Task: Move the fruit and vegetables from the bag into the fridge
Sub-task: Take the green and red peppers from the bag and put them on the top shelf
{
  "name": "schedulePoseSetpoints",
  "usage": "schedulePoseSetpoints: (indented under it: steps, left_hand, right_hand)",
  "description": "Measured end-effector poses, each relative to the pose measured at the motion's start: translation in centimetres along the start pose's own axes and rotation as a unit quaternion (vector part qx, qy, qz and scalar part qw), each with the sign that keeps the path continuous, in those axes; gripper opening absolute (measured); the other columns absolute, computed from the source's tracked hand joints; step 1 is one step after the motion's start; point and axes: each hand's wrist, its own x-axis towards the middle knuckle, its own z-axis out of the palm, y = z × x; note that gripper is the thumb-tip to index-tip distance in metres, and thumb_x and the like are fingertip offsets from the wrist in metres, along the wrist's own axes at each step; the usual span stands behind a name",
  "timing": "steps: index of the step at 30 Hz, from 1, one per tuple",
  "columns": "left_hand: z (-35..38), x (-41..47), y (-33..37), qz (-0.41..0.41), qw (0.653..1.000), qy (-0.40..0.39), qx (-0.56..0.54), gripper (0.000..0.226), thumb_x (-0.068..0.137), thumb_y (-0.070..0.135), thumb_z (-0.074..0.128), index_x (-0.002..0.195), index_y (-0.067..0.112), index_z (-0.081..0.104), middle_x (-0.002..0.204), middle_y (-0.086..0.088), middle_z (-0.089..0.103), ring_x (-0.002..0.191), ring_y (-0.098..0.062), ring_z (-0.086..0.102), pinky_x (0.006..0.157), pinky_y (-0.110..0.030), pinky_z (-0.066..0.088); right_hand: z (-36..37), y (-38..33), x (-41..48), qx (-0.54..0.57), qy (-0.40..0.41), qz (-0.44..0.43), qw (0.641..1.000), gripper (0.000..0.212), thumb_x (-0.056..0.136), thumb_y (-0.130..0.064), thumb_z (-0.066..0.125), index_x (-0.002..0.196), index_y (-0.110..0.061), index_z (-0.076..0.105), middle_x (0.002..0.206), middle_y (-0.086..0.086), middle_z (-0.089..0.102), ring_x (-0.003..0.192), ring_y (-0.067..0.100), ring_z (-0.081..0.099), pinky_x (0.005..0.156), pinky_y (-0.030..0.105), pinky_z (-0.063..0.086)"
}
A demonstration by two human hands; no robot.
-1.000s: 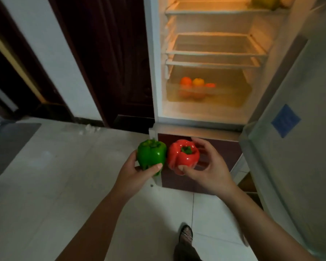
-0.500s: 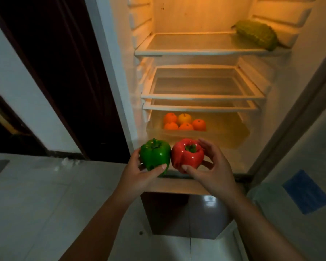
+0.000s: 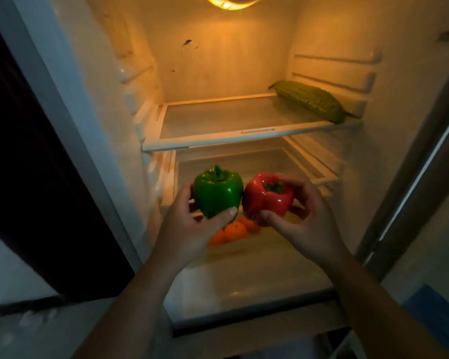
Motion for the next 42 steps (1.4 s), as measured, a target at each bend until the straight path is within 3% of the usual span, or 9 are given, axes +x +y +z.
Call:
schedulePoseSetpoints:
  steps: [3,8,12,17,20,25,30,35,42]
  left_hand:
    - [0.0,2.5,1.8,0.051,0.999,-0.012,0.007,0.068,0.056,0.049,0.074,0.118,0.037,0.048,0.110,0.017,0.060,0.100,0.004,0.059,0.074,-0.015,0.050]
    - [0.6,5.9,5.0,0.124,0.991,-0.019,0.037,0.074,0.064,0.051,0.073,0.128,0.040,0.037,0.116,0.026,0.049,0.103,0.009,0.053,0.077,-0.014,0.049]
    - [1.9,9.6,7.6,0.153,0.986,-0.020,0.057,0.074,0.069,0.047,0.074,0.131,0.038,0.036,0.118,0.019,0.049,0.096,0.010,0.051,0.073,-0.011,0.041]
    - [3.4,14.5,8.9,0.126,0.989,-0.024,0.077,0.073,0.072,0.042,0.075,0.133,0.031,0.035,0.114,0.011,0.047,0.103,-0.011,0.052,0.071,-0.015,0.039]
    - [4.0,16.8,9.1,0.112,0.989,-0.027,0.090,0.076,0.074,0.040,0.075,0.135,0.026,0.032,0.113,0.009,0.046,0.100,-0.010,0.049,0.074,-0.019,0.039]
    - [5.1,19.7,8.7,0.085,0.990,-0.038,0.104,0.077,0.074,0.038,0.075,0.136,0.023,0.033,0.112,0.008,0.046,0.102,-0.011,0.047,0.082,-0.027,0.040]
    - [6.4,21.9,8.5,0.039,0.997,-0.039,0.061,0.072,0.075,0.032,0.076,0.134,0.017,0.038,0.111,0.006,0.046,0.099,-0.011,0.044,0.073,-0.021,0.039]
    - [8.3,24.2,8.5,0.017,0.998,-0.054,0.038,0.066,0.074,0.029,0.077,0.128,0.014,0.042,0.108,0.002,0.050,0.095,-0.014,0.049,0.063,-0.017,0.041]
    - [9.7,25.9,7.1,0.061,0.992,-0.062,0.095,0.072,0.073,0.028,0.078,0.133,0.020,0.040,0.108,0.009,0.048,0.100,-0.010,0.049,0.073,-0.017,0.039]
  right_hand:
    - [-0.6,-1.0,2.5,-0.029,0.022,-0.060,0.997,0.057,0.064,-0.036,0.076,0.114,-0.017,0.055,0.128,-0.002,0.049,0.118,0.012,0.052,0.081,0.022,0.051]
    - [-2.7,-2.6,6.1,-0.043,0.063,-0.085,0.993,0.053,0.067,-0.038,0.074,0.114,-0.025,0.053,0.125,-0.002,0.045,0.118,0.018,0.050,0.083,0.028,0.053]
    - [-4.1,-3.6,9.5,-0.081,0.121,-0.092,0.985,0.049,0.065,-0.036,0.076,0.109,-0.035,0.053,0.122,-0.001,0.045,0.112,0.012,0.051,0.078,0.012,0.049]
    - [-5.5,-3.0,14.3,-0.197,0.164,-0.095,0.962,0.055,0.067,-0.028,0.080,0.116,-0.017,0.056,0.114,0.004,0.052,0.105,0.017,0.054,0.083,0.019,0.049]
    - [-5.9,-2.7,16.1,-0.204,0.159,-0.084,0.962,0.052,0.070,-0.024,0.078,0.115,-0.017,0.054,0.114,0.002,0.054,0.103,0.016,0.054,0.081,0.020,0.047]
    - [-5.7,-1.4,17.2,-0.229,0.142,-0.057,0.961,0.048,0.074,-0.028,0.075,0.116,-0.022,0.054,0.110,-0.009,0.053,0.098,0.009,0.051,0.072,0.006,0.037]
    - [-5.7,-0.4,17.9,-0.250,0.148,-0.063,0.955,0.054,0.075,-0.030,0.075,0.122,-0.018,0.052,0.123,-0.002,0.049,0.107,0.010,0.047,0.071,-0.001,0.034]
    - [-5.9,0.0,18.6,-0.287,0.131,-0.088,0.945,0.051,0.077,-0.032,0.072,0.123,-0.019,0.053,0.127,0.002,0.048,0.110,0.014,0.047,0.074,0.004,0.035]
    - [-6.8,0.4,19.0,-0.310,0.127,-0.095,0.937,0.051,0.077,-0.038,0.071,0.122,-0.023,0.052,0.124,-0.002,0.052,0.108,0.013,0.050,0.076,0.014,0.044]
